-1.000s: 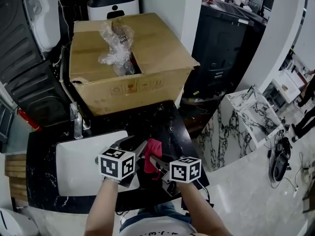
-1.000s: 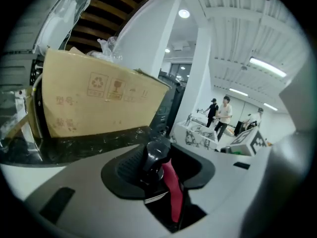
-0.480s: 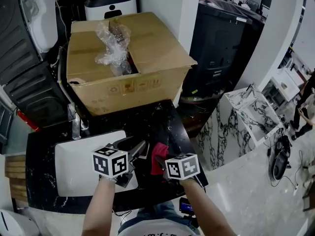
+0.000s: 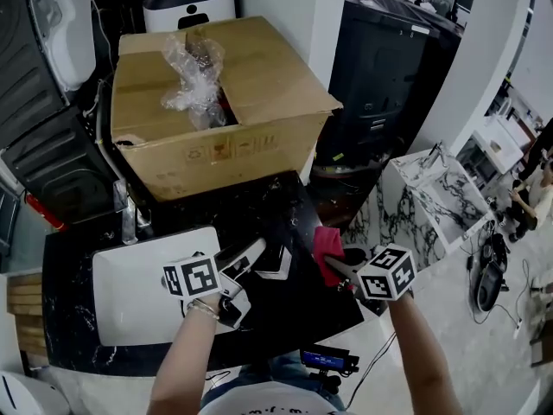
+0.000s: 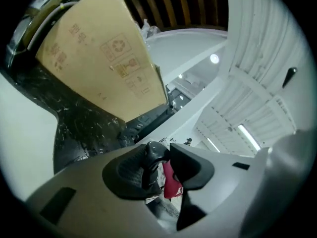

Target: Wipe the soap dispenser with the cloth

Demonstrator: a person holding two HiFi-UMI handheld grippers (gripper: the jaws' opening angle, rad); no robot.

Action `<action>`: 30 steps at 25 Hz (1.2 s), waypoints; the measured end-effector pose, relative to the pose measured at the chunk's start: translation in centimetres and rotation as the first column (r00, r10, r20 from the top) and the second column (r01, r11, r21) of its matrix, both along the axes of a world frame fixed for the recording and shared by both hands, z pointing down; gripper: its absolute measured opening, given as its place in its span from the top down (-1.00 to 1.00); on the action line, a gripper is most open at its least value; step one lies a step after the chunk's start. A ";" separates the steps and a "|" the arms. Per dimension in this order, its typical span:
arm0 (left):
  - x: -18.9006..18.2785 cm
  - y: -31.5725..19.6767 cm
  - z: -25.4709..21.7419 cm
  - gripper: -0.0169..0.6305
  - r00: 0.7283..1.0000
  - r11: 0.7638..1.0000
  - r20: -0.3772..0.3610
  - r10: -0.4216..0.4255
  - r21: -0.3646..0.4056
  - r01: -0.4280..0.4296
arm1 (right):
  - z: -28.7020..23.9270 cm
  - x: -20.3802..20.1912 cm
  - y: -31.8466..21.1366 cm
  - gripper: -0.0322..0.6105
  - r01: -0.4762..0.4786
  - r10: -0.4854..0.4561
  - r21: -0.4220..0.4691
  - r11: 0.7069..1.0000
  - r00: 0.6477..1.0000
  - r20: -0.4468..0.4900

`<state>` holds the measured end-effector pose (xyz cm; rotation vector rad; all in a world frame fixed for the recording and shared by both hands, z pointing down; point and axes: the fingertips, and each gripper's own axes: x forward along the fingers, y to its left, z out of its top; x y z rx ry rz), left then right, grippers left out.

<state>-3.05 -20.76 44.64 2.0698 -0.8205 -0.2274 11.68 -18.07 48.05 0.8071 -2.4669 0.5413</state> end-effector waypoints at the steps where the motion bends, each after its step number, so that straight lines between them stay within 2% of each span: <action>1: -0.4 0.0 0.1 0.45 1.000 1.000 -0.027 -0.014 -0.007 0.014 | -0.2 0.1 0.2 0.75 0.006 -0.006 -0.002 1.000 1.000 -0.010; 4: -1.8 0.1 0.4 0.44 0.997 0.999 -0.050 -0.051 -0.012 0.050 | -1.3 -2.2 1.0 0.75 0.030 -0.029 -0.005 1.000 0.999 0.034; 8: -3.6 0.1 0.5 0.44 0.994 0.995 -0.045 -0.100 -0.008 0.100 | -2.4 -7.8 1.8 0.75 0.072 -0.073 0.012 0.997 0.992 0.099; 11: -4.9 -0.1 0.6 0.44 0.990 0.991 -0.044 -0.136 -0.006 0.136 | -2.1 -11.7 2.1 0.75 0.090 -0.093 0.031 0.995 0.991 0.100; 14: -6.1 -0.4 1.0 0.43 0.980 0.986 -0.110 -0.168 -0.037 0.165 | -1.1 -14.0 1.6 0.75 0.070 -0.073 0.047 0.996 0.995 0.069; 17: -7.5 -0.8 1.7 0.43 0.956 0.979 -0.214 -0.199 -0.085 0.185 | -0.2 -14.5 1.1 0.75 0.044 -0.046 0.029 0.999 0.993 0.106; 19: -8.3 -0.9 2.3 0.43 0.951 0.976 -0.228 -0.211 -0.103 0.192 | 0.6 -13.9 1.0 0.75 0.028 -0.026 -0.010 1.000 0.991 0.131; 22: -8.6 -1.2 2.2 0.42 0.946 0.978 -0.250 -0.204 -0.092 0.187 | 2.3 -12.3 1.2 0.75 0.004 0.001 -0.048 0.999 0.996 0.094; 25: -9.2 -1.3 2.6 0.42 0.953 0.975 -0.210 -0.219 -0.089 0.205 | 3.8 -11.0 1.3 0.75 -0.025 0.027 -0.068 0.997 0.999 0.030; 30: -9.3 -1.4 2.7 0.42 0.968 0.976 -0.128 -0.215 -0.066 0.208 | 3.4 -10.5 1.3 0.75 -0.047 0.049 -0.067 0.997 0.998 0.028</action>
